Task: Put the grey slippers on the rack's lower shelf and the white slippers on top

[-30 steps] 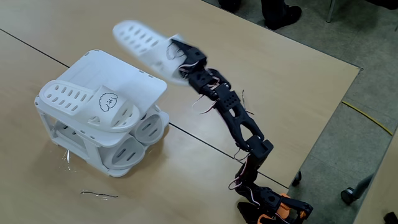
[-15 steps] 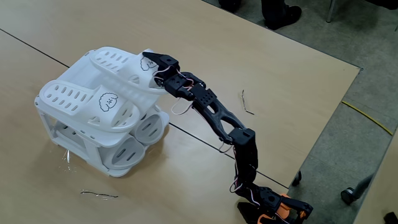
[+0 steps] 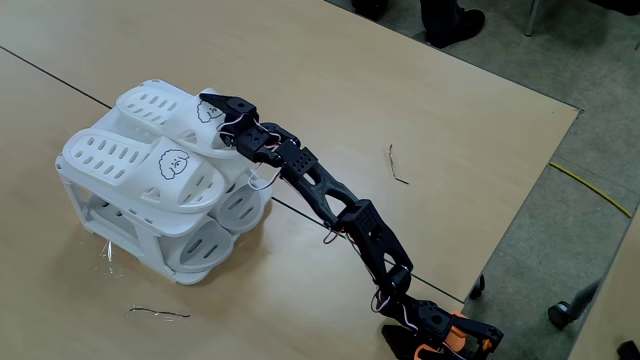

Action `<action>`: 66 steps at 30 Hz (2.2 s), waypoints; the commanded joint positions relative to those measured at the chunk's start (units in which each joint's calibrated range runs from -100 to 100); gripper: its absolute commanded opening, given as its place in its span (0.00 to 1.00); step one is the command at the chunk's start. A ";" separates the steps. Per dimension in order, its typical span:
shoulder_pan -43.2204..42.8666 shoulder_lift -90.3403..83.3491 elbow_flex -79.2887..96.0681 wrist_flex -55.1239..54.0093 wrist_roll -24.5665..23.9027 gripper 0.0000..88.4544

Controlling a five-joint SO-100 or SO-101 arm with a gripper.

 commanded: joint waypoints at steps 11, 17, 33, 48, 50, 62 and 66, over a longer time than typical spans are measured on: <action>-0.36 2.03 -6.87 -0.64 0.37 0.26; -0.36 -0.41 -3.72 -0.39 0.37 0.28; 1.62 -19.93 19.11 -0.47 0.37 0.28; 1.62 -31.88 37.24 -0.47 0.37 0.28; 1.62 -33.73 39.77 -0.47 0.37 0.28; 2.19 -53.33 52.49 -0.64 0.37 0.17; 5.32 -59.31 52.03 -1.51 0.37 0.01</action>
